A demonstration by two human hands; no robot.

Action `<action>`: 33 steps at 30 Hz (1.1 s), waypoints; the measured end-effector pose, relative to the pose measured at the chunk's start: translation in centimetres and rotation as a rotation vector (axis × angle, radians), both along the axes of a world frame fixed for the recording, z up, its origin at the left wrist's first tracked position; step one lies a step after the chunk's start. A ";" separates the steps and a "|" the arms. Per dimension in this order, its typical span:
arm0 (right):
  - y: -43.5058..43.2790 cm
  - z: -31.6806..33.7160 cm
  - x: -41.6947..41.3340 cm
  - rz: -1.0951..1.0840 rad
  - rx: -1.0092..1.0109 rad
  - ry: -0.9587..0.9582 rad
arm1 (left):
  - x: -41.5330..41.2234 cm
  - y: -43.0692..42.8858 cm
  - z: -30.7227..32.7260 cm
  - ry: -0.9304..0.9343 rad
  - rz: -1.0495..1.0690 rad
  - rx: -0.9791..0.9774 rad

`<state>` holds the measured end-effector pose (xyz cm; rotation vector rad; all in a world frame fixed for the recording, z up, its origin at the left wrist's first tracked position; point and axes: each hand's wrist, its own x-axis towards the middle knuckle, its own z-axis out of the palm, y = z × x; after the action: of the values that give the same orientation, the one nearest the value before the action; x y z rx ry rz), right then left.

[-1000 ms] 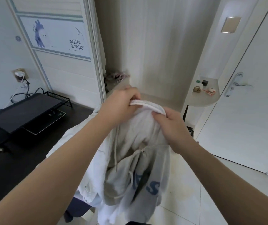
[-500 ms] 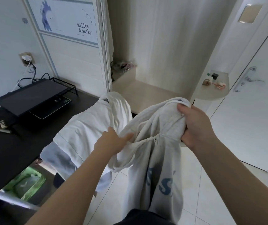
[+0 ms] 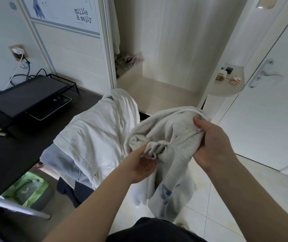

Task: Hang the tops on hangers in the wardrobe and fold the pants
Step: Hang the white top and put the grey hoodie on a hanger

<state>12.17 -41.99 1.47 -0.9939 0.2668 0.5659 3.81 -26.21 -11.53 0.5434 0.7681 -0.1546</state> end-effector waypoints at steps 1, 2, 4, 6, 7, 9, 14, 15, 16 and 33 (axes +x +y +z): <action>-0.3 -0.1 0.1 -0.007 0.006 0.011 | 0.5 0.1 0.4 -0.016 0.079 0.011; -0.5 -0.3 0.1 0.009 0.013 0.009 | 1.0 0.6 1.0 -0.019 0.152 0.017; -1.2 -1.2 0.2 0.064 0.005 -0.051 | 1.9 2.2 2.6 0.015 0.256 0.087; -1.8 -2.2 0.6 0.056 -0.055 -0.086 | 2.4 3.5 4.6 0.031 0.258 0.255; -2.1 -2.6 0.8 0.039 -0.085 -0.083 | 2.6 4.0 5.5 0.005 0.253 0.332; -2.4 -3.4 1.8 0.034 -0.153 -0.106 | 2.5 4.6 7.4 -0.072 0.235 0.495; -2.3 -5.7 4.9 0.069 -0.310 -0.168 | 1.8 5.1 10.7 -0.244 0.101 0.775; -2.3 -6.1 5.6 0.055 -0.348 -0.138 | 1.7 5.2 11.1 -0.237 0.088 0.841; -2.3 -6.5 6.3 0.049 -0.370 -0.086 | 1.6 5.2 11.5 -0.231 0.086 0.906; 3.7 8.4 14.2 0.130 -0.357 -0.521 | 9.3 10.3 26.3 -0.470 0.207 1.291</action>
<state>26.40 -38.33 9.88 -1.4733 -0.1699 0.3634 13.07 -15.91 14.78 1.6368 0.3707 0.7002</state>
